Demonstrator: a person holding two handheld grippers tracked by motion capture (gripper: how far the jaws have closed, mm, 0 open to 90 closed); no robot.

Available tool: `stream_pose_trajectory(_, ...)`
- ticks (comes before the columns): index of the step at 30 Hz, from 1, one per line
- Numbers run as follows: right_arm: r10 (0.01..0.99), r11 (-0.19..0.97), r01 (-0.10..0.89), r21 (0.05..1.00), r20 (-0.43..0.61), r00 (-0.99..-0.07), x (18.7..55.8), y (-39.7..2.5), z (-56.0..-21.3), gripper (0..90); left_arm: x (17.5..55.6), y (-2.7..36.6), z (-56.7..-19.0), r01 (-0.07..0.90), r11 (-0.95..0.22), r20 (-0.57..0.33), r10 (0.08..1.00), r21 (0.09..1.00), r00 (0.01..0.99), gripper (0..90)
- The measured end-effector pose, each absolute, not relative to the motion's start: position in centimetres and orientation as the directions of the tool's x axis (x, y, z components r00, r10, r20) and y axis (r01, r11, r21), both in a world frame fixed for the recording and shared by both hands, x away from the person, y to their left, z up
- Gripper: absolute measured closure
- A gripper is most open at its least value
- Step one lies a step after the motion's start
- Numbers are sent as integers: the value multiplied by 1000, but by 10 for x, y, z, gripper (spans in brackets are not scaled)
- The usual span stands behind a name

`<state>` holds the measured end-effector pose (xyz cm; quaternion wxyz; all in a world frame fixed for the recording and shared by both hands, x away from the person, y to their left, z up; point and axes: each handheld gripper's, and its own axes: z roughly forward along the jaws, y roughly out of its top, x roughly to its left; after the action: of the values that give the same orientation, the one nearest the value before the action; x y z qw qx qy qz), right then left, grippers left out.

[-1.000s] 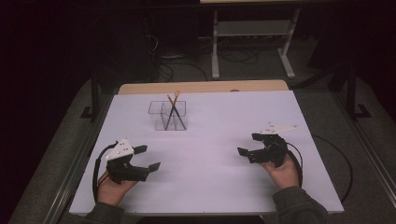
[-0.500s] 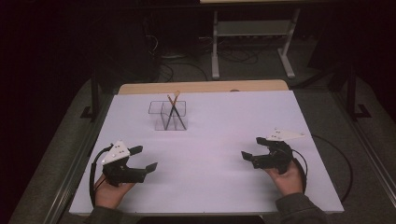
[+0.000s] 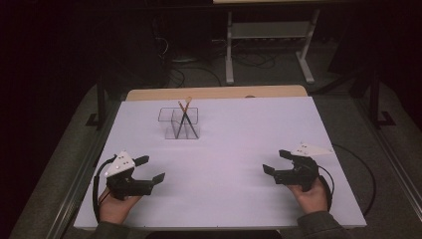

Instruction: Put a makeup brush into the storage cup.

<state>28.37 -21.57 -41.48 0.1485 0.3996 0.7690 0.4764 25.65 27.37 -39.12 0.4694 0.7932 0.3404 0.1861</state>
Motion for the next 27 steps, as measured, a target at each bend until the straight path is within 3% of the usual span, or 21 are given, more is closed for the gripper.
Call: stream_pose_trajectory(27,770,204,472,857,157,-618,268,-227,-419,146,253,278,-395,377,-328,-36,712,866,701,165)
